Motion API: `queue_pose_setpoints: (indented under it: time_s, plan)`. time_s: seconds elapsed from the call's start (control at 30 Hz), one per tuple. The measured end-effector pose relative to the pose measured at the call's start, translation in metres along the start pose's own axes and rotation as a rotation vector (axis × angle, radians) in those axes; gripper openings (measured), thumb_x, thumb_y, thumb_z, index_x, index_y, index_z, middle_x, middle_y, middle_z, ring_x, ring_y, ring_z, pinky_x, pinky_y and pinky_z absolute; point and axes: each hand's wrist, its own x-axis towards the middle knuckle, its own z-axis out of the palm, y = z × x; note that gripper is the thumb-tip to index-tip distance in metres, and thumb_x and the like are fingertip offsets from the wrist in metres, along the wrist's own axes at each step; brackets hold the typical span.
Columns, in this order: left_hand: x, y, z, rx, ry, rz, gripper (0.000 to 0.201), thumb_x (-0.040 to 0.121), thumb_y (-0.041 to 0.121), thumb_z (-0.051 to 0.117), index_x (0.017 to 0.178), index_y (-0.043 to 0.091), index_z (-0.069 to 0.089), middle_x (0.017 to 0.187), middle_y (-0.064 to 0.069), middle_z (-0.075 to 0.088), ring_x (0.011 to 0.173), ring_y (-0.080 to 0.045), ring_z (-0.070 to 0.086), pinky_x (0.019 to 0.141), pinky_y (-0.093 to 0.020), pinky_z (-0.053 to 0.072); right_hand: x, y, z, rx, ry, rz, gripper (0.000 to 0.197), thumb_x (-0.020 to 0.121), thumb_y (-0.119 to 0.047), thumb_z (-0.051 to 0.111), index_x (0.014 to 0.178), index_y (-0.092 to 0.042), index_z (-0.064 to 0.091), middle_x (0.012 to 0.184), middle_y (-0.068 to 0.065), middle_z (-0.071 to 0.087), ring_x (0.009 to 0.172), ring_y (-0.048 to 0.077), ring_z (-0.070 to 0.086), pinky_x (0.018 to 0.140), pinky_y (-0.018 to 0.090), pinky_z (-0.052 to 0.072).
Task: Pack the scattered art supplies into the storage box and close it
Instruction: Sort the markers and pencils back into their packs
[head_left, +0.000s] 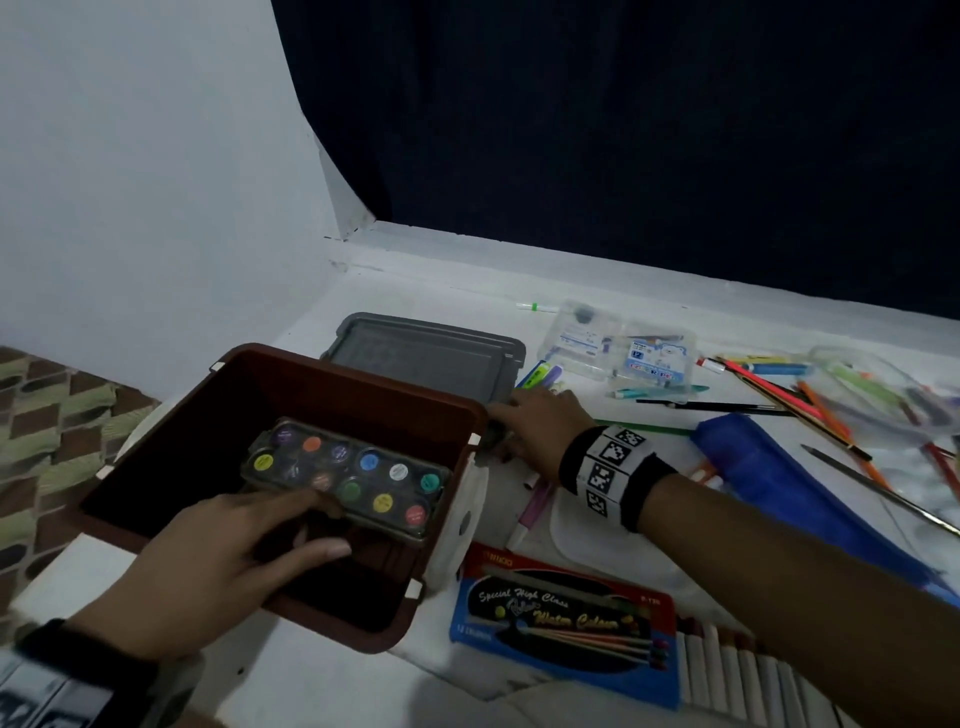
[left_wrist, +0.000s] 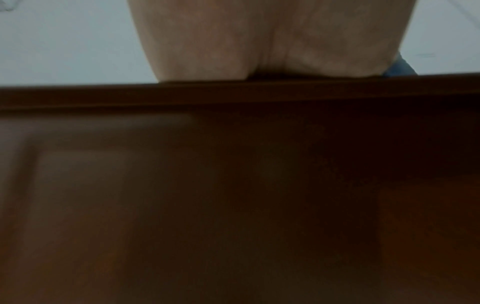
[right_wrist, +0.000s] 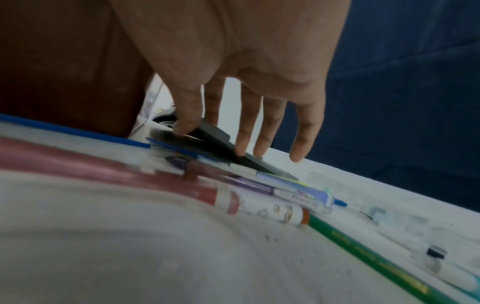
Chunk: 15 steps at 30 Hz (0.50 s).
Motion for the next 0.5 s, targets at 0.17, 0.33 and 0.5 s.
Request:
queue_pose_setpoints:
  time_s: [0.17,0.33,0.5]
  plan:
    - [-0.001,-0.007,0.002,-0.041,0.021,-0.031,0.048,0.084,0.081,0.043,0.114,0.048,0.062,0.093,0.021,0.070,0.083,0.004,0.067,0.067,-0.028,0.056,0.017,-0.001,-0.015,0.066,0.076,-0.025,0.035,0.093,-0.036,0.055,0.127,-0.031,0.052,0.116,0.006,0.053,0.114,0.031,0.050,0.086,0.042,0.041]
    - [0.002,-0.007,0.003,-0.043,0.045,-0.053,0.047,0.086,0.079,0.041,0.112,0.047,0.063,0.102,0.025,0.069,0.090,0.006,0.066,0.071,-0.026,0.056,0.044,0.006,-0.031,0.168,0.045,0.019,0.040,0.090,-0.052,0.056,0.127,-0.035,0.053,0.117,0.005,0.050,0.116,0.028,0.047,0.090,0.043,0.039]
    - [0.004,-0.003,0.005,-0.029,0.091,-0.061,0.043,0.094,0.071,0.035,0.109,0.045,0.064,0.103,0.026,0.068,0.092,0.005,0.066,0.076,-0.025,0.054,0.063,0.001,-0.029,0.133,-0.042,-0.012,0.039,0.090,-0.047,0.060,0.124,-0.030,0.053,0.118,0.007,0.053,0.116,0.030,0.049,0.093,0.045,0.038]
